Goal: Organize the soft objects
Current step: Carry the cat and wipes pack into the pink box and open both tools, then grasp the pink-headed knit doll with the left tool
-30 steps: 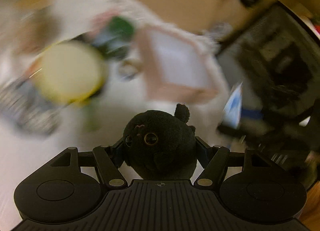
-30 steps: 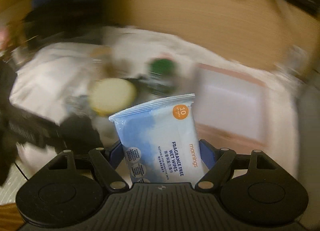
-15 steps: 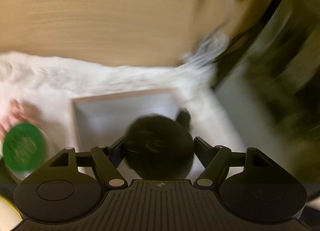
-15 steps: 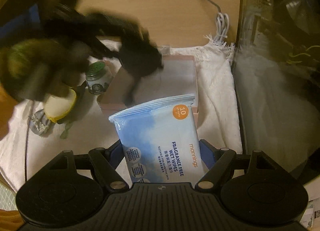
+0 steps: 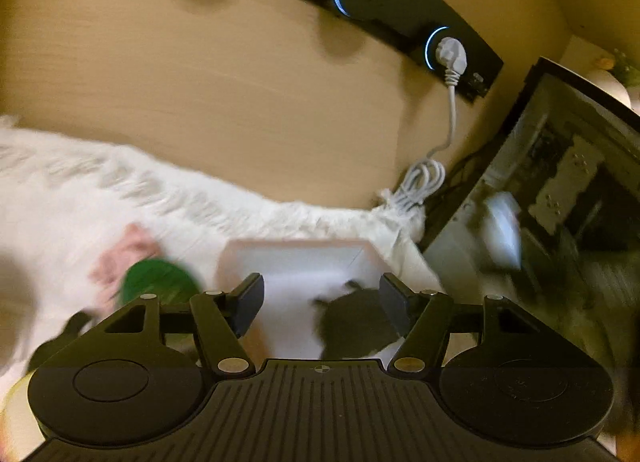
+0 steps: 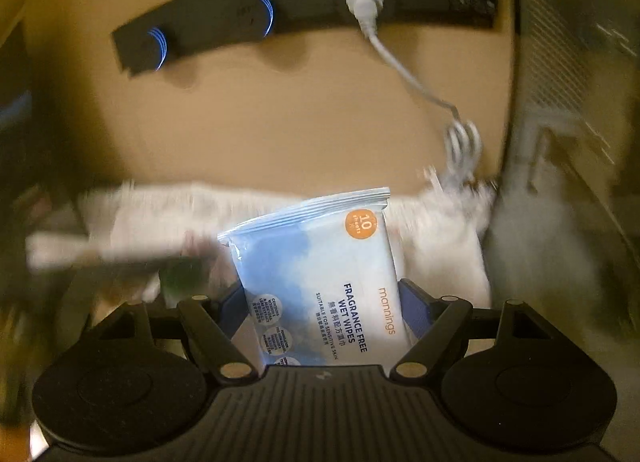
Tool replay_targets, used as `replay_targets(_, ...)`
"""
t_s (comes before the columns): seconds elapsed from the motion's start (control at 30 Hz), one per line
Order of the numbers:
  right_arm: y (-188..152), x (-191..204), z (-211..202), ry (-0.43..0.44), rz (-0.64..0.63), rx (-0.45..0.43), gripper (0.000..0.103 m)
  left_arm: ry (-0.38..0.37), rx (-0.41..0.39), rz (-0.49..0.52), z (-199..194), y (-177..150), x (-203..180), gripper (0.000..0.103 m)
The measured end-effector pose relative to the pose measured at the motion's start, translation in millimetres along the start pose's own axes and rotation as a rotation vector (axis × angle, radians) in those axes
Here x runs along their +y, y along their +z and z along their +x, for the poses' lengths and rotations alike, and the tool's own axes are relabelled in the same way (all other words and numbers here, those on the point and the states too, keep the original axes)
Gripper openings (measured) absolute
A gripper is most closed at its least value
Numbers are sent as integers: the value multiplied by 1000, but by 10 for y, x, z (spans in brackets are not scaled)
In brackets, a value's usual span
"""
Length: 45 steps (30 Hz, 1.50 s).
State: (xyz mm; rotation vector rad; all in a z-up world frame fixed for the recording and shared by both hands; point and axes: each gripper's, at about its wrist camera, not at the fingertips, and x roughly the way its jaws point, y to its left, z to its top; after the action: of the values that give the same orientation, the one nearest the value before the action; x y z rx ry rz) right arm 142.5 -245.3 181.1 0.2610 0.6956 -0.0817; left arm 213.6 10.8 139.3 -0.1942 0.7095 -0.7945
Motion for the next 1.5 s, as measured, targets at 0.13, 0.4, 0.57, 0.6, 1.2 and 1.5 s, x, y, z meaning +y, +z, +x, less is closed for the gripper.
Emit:
replay_targets(0.13, 206, 133, 614, -34, -8, 95, 79, 73, 18, -14, -406, -293, 250, 69)
replay_targets(0.4, -164, 340, 967, -117, -51, 130, 81, 306, 63, -136, -1009, -963, 938, 69)
replay_targets(0.57, -412, 306, 663, -105, -38, 23, 84, 443, 10, -233, -1463, -1145, 1290, 69)
replay_targets(0.6, -447, 293, 610, -107, -31, 12, 85, 463, 2, -248, -1535, -1164, 1340, 69)
replay_targets(1.2, -1418, 1515, 434, 78, -299, 45, 86, 338, 32, -12, -1405, -1073, 1366, 69)
replay_targets(1.5, -1541, 1808, 514, 143, -367, 88, 86, 351, 209, 151, -677, -1035, 1526, 71)
